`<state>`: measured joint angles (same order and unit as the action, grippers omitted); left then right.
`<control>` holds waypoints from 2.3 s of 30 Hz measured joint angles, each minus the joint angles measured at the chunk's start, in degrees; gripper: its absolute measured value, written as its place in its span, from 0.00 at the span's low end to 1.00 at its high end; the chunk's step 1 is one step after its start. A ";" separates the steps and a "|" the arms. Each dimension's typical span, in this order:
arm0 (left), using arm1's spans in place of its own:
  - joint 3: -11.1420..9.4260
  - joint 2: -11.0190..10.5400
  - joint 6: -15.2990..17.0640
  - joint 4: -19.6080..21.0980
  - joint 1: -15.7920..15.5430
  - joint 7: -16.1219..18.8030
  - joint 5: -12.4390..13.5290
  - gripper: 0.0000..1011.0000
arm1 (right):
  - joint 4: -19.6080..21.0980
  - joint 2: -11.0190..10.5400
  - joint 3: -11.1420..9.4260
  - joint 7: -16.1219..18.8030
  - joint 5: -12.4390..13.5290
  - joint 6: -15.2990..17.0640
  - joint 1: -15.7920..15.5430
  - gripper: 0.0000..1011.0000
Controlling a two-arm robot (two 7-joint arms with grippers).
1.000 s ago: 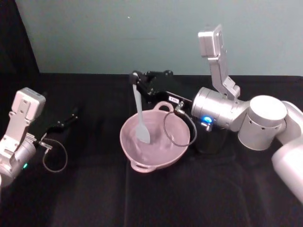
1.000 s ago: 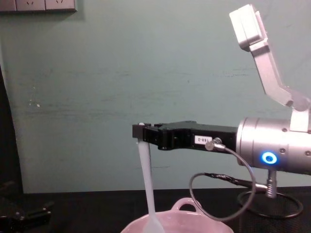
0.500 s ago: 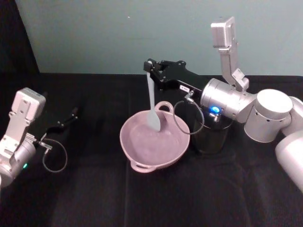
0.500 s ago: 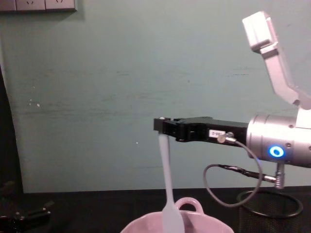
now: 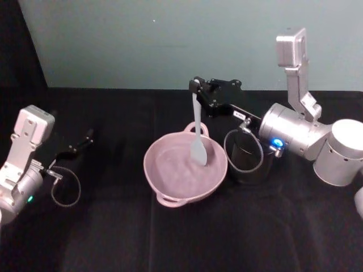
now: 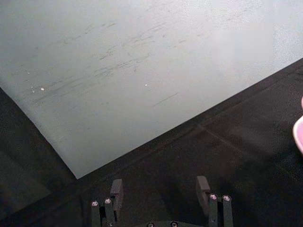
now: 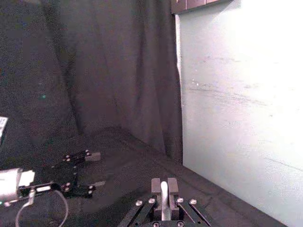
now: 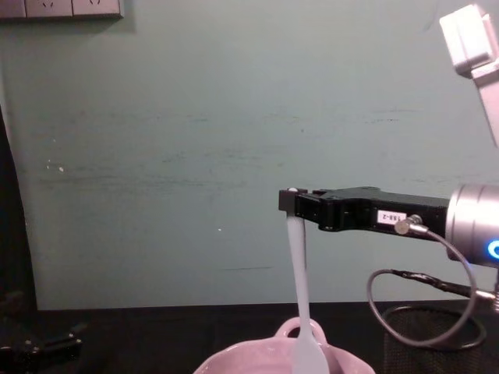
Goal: Use the one hand to pick up the spoon and stir the clear water in the bowl.
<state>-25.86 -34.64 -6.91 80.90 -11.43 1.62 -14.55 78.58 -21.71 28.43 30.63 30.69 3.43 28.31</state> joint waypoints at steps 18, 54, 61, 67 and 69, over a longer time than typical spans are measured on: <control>0.00 0.00 0.00 0.00 0.00 0.00 0.00 1.00 | 4.06 0.55 2.58 0.50 0.23 1.10 -1.79 0.09; 0.00 0.00 0.00 0.00 0.00 0.00 0.00 1.00 | -2.32 1.12 0.19 0.05 -0.77 -0.54 1.69 0.09; 0.00 0.00 0.00 0.00 0.00 0.00 0.00 1.00 | 1.47 -0.61 -0.27 -0.50 -0.54 0.39 -0.93 0.09; 0.00 0.00 0.00 0.00 0.00 0.00 0.00 1.00 | 3.74 -0.96 0.09 -0.66 -0.34 0.78 -2.49 0.09; 0.00 0.00 0.00 0.00 0.00 0.00 0.00 1.00 | 4.21 -0.84 0.39 -0.65 -0.13 0.80 -2.90 0.09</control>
<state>-25.86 -34.64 -6.91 80.90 -11.43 1.62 -14.55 82.79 -22.55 28.82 29.98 30.56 4.23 25.41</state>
